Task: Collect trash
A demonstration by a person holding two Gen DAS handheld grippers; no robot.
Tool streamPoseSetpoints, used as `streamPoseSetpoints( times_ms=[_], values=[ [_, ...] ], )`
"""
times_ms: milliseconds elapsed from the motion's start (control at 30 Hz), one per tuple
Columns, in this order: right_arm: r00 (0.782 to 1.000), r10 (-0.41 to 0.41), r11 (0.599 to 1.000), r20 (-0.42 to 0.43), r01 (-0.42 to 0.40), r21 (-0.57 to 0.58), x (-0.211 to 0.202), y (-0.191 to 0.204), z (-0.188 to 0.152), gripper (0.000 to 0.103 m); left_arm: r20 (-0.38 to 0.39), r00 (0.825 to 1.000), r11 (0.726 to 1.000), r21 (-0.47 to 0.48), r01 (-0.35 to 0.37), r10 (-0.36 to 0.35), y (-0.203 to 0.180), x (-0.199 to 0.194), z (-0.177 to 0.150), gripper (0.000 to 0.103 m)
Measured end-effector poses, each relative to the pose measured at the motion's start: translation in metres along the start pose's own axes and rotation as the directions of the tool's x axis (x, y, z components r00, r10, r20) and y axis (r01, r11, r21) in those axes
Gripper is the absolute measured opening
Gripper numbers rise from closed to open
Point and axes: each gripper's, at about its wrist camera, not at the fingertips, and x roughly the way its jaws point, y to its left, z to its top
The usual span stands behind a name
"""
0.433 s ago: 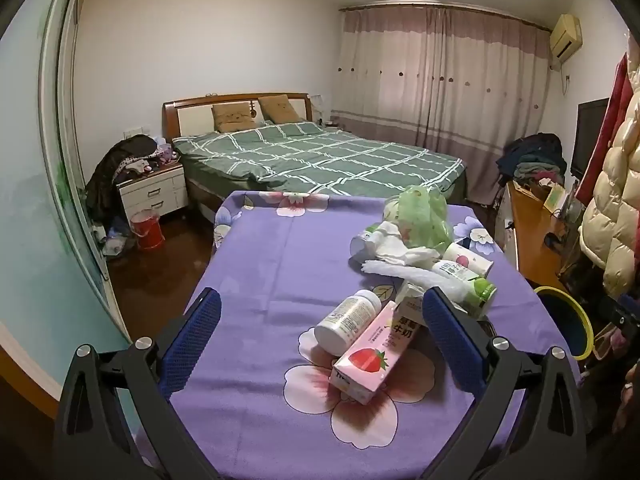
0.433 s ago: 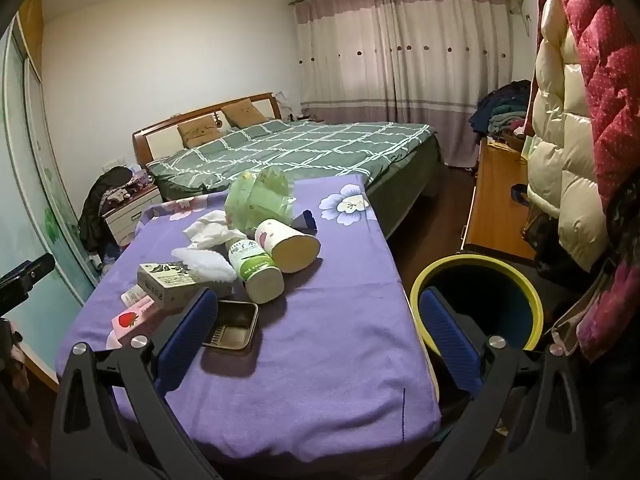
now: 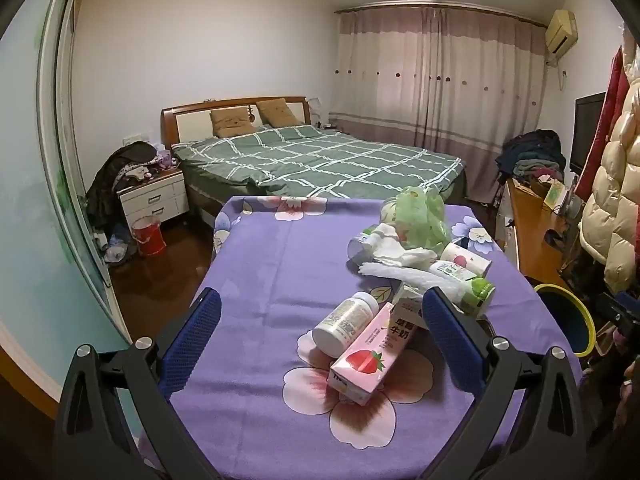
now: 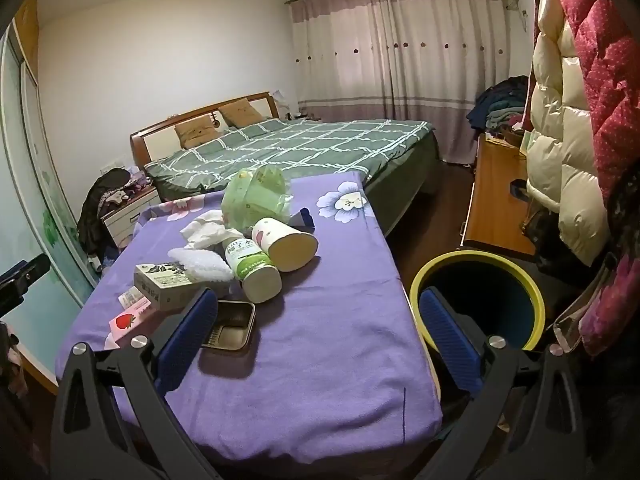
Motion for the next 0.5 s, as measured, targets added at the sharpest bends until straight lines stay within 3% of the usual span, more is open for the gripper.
streamPoseSetpoints(
  times_ms=[500],
  values=[
    [1.000,-0.005,1.000,-0.009,0.005,0.001,0.0070,0.0044,-0.0017,0.097,-0.003,1.000,1.000,0.005,0.001,-0.001,-0.0018,-0.0030,-0.0003,0.099]
  ],
)
